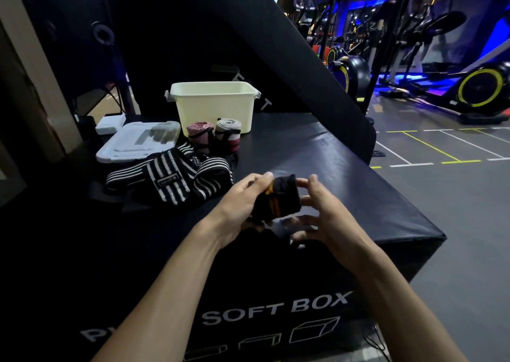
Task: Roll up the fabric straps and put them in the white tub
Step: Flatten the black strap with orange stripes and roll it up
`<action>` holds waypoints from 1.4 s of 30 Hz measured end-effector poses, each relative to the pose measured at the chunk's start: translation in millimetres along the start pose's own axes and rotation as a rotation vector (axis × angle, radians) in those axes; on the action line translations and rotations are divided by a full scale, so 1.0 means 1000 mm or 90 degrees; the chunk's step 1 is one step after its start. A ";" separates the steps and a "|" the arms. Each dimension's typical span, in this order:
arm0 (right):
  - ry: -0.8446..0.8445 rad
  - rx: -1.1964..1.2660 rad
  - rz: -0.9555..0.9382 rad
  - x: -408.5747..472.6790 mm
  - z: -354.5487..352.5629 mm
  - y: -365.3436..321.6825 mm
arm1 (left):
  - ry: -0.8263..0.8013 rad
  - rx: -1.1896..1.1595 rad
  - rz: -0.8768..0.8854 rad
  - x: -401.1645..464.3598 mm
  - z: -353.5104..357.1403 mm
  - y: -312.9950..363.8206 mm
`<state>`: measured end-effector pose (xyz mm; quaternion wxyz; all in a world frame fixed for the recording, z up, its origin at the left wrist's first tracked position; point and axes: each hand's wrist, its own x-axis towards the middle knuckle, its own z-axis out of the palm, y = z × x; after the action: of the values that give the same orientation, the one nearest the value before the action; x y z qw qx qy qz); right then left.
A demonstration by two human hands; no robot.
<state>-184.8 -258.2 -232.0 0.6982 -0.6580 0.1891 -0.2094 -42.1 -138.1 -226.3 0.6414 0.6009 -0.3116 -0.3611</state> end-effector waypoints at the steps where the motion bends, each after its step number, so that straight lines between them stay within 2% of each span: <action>1: -0.004 -0.015 -0.013 -0.002 0.001 0.000 | -0.006 0.014 0.041 0.000 0.000 -0.001; 5: 0.036 -0.020 -0.081 -0.004 0.003 0.002 | -0.063 0.119 0.151 -0.002 -0.007 -0.004; 12: 0.066 -0.062 -0.202 -0.002 -0.004 0.011 | -0.043 0.191 0.226 -0.002 -0.007 -0.005; 15: 0.037 -0.039 -0.201 -0.002 -0.006 0.011 | -0.029 0.236 0.276 0.000 -0.009 -0.003; 19: -0.007 0.053 -0.126 -0.003 -0.004 0.010 | -0.021 0.260 0.322 0.002 -0.010 -0.004; 23: 0.032 0.029 -0.172 -0.003 -0.002 0.007 | -0.039 0.235 0.281 0.000 -0.011 -0.005; 27: 0.012 0.058 -0.194 -0.004 0.000 0.007 | -0.033 0.236 0.279 -0.002 -0.014 -0.003; 33: 0.090 -0.105 -0.268 -0.001 -0.001 0.007 | 0.021 0.374 0.429 -0.004 -0.019 0.000; 38: 0.079 -0.083 -0.271 -0.002 -0.005 0.006 | 0.022 0.357 0.450 -0.001 -0.018 -0.003; 42: 0.130 -0.115 -0.268 -0.004 -0.004 0.004 | 0.050 0.374 0.478 -0.001 -0.013 -0.004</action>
<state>-190.2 -259.3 -236.7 0.5546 -0.7181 0.1358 -0.3980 -32.2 -130.8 -231.0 0.5419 0.6160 -0.5714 0.0222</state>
